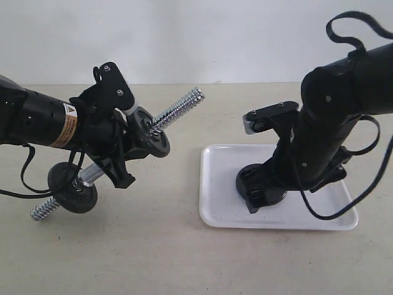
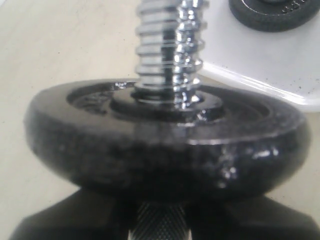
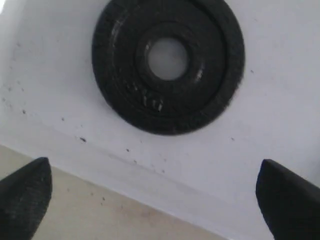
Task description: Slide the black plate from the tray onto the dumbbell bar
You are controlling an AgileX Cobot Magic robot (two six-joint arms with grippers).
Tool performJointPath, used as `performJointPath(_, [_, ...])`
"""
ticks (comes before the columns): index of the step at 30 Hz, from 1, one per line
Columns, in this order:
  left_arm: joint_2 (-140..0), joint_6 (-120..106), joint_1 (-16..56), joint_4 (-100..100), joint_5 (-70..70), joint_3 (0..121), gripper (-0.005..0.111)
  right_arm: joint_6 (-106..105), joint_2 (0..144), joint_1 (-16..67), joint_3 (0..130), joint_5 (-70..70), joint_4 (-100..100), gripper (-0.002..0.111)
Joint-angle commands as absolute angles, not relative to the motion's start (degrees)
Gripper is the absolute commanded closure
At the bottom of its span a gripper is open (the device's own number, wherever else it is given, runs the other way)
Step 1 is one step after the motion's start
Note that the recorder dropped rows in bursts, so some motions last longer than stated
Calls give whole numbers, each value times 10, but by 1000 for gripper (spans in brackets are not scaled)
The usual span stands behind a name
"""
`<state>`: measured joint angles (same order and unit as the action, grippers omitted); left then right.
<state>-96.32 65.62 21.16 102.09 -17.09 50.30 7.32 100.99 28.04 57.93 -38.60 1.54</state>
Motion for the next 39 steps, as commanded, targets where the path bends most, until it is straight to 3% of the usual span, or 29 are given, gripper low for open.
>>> performJointPath(1, [-934,673,212,999,-185,521,102,59,1042,279,615,-351,-10,4])
performJointPath(12, [-934,673,212,999,-185,521,102,61,1107,275,717,-387,20,4])
performJointPath(21, [-934,673,212,999,-185,521,102,9,1120,210,720,-455,14,4])
performJointPath(26, [-934,673,212,999,-185,521,102,-130,1120,212,720,-429,-169,4])
performJointPath(39, [-934,673,212,999,-185,516,102,-34,1146,212,720,-402,-119,4])
